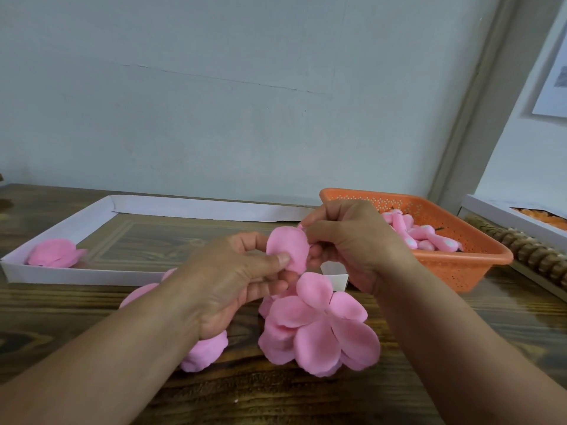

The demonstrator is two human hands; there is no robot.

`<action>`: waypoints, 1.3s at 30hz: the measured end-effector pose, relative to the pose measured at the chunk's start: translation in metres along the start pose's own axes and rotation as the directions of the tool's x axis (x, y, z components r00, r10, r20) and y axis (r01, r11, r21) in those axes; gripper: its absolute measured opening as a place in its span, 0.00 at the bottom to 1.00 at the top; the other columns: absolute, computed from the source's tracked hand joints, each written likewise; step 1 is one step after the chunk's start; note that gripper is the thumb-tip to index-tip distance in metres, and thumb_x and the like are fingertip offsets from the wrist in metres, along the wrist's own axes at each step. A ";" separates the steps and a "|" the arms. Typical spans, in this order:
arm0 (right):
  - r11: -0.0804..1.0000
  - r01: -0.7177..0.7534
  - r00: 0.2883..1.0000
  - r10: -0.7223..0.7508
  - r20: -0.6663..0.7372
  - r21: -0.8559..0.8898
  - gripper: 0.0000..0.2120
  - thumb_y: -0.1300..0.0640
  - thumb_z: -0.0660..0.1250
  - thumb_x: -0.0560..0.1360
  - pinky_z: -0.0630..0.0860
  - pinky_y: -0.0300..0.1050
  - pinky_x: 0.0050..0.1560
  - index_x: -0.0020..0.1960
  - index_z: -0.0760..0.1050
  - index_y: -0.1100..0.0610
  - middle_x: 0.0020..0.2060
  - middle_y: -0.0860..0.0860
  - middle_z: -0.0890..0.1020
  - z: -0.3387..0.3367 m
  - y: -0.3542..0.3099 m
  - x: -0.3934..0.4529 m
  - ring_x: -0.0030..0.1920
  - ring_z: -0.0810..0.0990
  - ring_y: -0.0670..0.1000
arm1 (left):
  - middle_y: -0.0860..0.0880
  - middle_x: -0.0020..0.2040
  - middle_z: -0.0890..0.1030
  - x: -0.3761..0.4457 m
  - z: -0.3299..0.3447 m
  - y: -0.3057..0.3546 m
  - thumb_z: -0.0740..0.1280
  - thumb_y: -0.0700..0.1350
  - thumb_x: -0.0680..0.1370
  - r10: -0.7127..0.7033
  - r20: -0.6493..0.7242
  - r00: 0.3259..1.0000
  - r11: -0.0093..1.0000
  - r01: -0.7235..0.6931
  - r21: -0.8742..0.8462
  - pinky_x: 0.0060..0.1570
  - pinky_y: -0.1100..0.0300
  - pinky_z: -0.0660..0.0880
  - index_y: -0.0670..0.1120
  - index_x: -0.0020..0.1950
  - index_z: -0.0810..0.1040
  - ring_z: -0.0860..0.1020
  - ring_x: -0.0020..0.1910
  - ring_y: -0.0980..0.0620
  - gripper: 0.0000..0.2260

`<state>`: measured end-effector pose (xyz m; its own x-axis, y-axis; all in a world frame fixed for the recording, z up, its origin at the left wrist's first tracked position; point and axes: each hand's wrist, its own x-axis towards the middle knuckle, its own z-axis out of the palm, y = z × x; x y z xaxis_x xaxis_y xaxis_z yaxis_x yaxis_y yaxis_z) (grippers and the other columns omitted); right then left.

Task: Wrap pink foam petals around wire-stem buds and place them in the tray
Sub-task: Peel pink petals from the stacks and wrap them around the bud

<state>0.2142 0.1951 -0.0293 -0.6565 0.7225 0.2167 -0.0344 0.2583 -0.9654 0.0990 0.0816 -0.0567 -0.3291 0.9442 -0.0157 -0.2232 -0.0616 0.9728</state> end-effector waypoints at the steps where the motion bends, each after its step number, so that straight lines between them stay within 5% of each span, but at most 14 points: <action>1: 1.000 -0.003 1.000 0.003 0.006 -0.001 0.13 0.75 0.63 0.70 0.74 0.39 0.24 0.31 0.76 0.62 0.25 0.58 0.75 0.000 0.000 0.000 0.20 0.72 0.50 | 0.43 0.34 0.83 0.000 0.000 0.000 0.70 0.40 0.61 -0.001 -0.012 1.000 1.000 0.001 0.008 0.31 0.65 0.78 0.38 0.47 0.79 0.82 0.32 0.52 0.16; 8: 1.000 0.001 0.997 -0.003 0.078 0.021 0.14 0.75 0.64 0.69 0.73 0.38 0.24 0.30 0.76 0.60 0.24 0.58 0.75 0.001 -0.003 -0.003 0.20 0.73 0.49 | 0.44 0.31 0.83 -0.001 0.002 0.002 0.68 0.37 0.73 0.008 -0.084 0.996 0.999 -0.004 0.044 0.24 0.66 0.75 0.41 0.45 0.76 0.81 0.27 0.53 0.03; 16: 0.999 0.020 0.998 -0.023 0.064 0.043 0.14 0.76 0.64 0.69 0.71 0.36 0.23 0.30 0.76 0.61 0.24 0.57 0.75 0.006 -0.002 -0.004 0.20 0.72 0.48 | 0.47 0.25 0.80 0.003 0.007 -0.006 0.67 0.38 0.77 0.151 -0.234 0.960 0.982 -0.118 0.150 0.22 0.65 0.74 0.44 0.42 0.70 0.80 0.24 0.51 0.07; 22: 0.999 0.011 0.999 -0.012 0.030 0.038 0.11 0.74 0.64 0.70 0.72 0.36 0.23 0.33 0.75 0.63 0.25 0.57 0.75 0.005 -0.001 -0.003 0.20 0.72 0.47 | 0.47 0.33 0.84 0.001 0.009 -0.007 0.65 0.37 0.78 0.186 -0.153 0.971 0.973 -0.161 0.163 0.29 0.65 0.77 0.45 0.44 0.80 0.80 0.28 0.54 0.07; 29: 0.998 0.000 1.000 0.000 -0.006 0.068 0.11 0.75 0.63 0.71 0.73 0.38 0.23 0.33 0.75 0.64 0.26 0.58 0.75 0.003 -0.002 -0.001 0.22 0.72 0.48 | 0.49 0.44 0.86 -0.002 0.006 -0.003 0.62 0.25 0.74 0.132 0.011 0.991 0.978 -0.132 0.164 0.38 0.64 0.80 0.49 0.54 0.81 0.83 0.38 0.55 0.21; 39: 0.996 -0.013 1.000 0.011 0.028 0.089 0.08 0.75 0.62 0.71 0.73 0.37 0.23 0.35 0.75 0.67 0.24 0.57 0.75 0.005 -0.002 -0.004 0.21 0.72 0.49 | 0.45 0.31 0.83 0.001 0.006 -0.006 0.67 0.35 0.76 0.217 -0.164 0.962 0.962 -0.182 0.203 0.28 0.63 0.76 0.47 0.50 0.73 0.81 0.29 0.51 0.08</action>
<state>0.2132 0.1880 -0.0286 -0.6780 0.7067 0.2023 -0.0924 0.1911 -0.9772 0.1052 0.0847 -0.0614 -0.5159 0.8420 0.1580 0.0316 -0.1656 0.9857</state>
